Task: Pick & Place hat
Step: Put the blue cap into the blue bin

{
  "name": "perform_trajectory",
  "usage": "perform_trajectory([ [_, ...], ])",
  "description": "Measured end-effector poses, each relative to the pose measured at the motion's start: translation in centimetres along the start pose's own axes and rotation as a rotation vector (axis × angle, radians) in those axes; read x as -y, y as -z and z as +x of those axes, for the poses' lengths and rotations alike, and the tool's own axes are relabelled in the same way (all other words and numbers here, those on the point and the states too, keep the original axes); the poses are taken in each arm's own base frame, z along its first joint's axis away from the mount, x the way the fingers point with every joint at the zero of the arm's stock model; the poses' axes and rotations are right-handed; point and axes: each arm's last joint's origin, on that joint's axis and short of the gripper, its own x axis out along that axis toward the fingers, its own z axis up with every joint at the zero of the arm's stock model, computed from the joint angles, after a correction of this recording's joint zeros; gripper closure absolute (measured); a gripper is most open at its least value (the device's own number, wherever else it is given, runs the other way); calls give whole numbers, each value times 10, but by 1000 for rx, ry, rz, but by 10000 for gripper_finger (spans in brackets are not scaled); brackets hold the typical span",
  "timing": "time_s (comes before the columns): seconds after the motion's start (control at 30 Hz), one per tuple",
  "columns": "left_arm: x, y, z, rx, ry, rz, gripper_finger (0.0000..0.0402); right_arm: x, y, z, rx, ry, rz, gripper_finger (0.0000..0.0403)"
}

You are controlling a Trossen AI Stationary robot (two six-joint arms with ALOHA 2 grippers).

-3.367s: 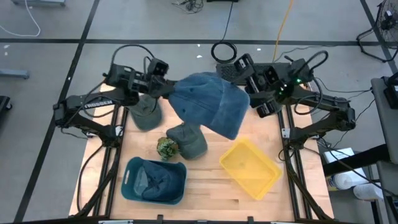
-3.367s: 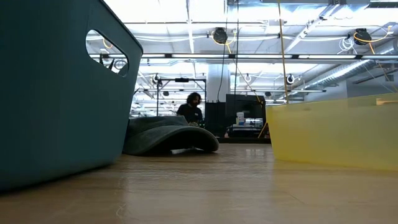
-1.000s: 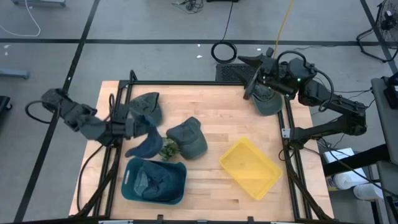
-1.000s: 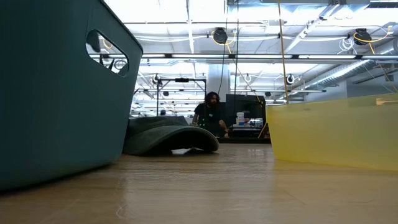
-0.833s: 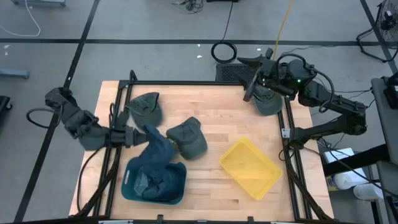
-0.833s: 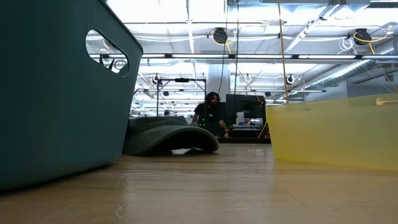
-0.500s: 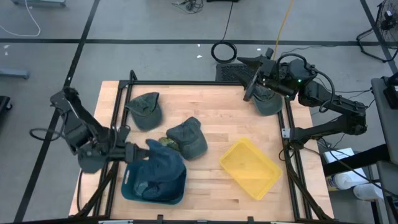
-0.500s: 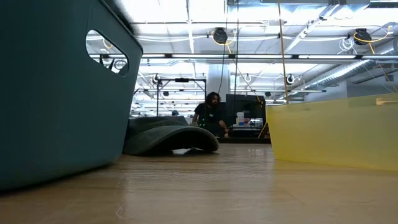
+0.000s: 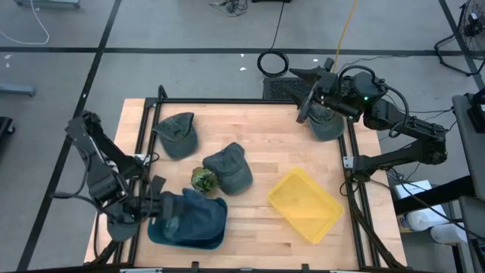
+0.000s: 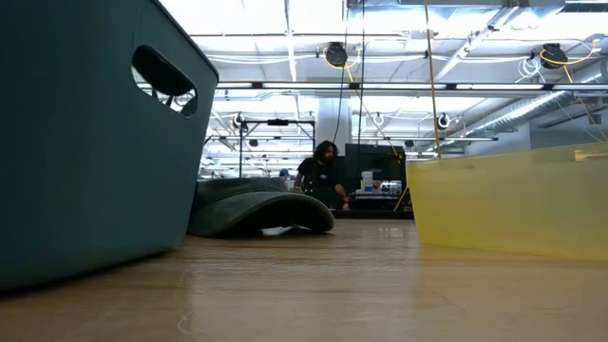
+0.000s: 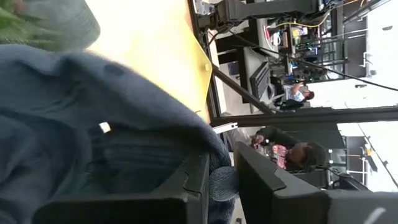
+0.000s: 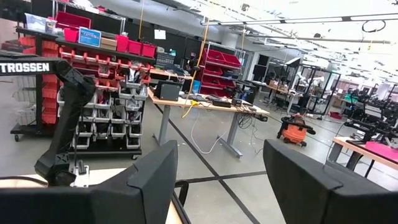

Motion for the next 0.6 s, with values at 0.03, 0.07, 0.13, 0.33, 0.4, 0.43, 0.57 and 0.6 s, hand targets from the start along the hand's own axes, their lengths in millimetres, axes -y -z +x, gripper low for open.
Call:
perform_trajectory([
  [0.03, -1, 1, 1, 1, -2, 1, 344, 0, 0, 0, 0, 0, 0, 179],
  [0.07, -1, 3, 2, 1, -5, -1, 344, 0, 0, 0, 0, 0, 0, 179],
  [0.13, -3, 6, 5, -4, -18, -3, 344, 0, 0, 0, 0, 0, 1, 179],
  [0.33, -9, 14, 13, -29, -63, 9, 344, 0, 0, 0, 0, 0, 1, 179],
  [0.4, -12, 15, 13, -55, -97, 8, 344, 0, 0, 0, 0, 0, 1, 179],
  [0.43, -14, 15, 13, -70, -119, 8, 344, 0, 0, 0, 0, 0, 1, 179],
  [0.57, -22, 13, 12, -112, -227, 7, 344, 0, 0, 0, 0, -1, 2, 179],
  [0.6, -24, 12, 12, -114, -250, 8, 344, 0, 0, 0, 0, 0, 2, 179],
])
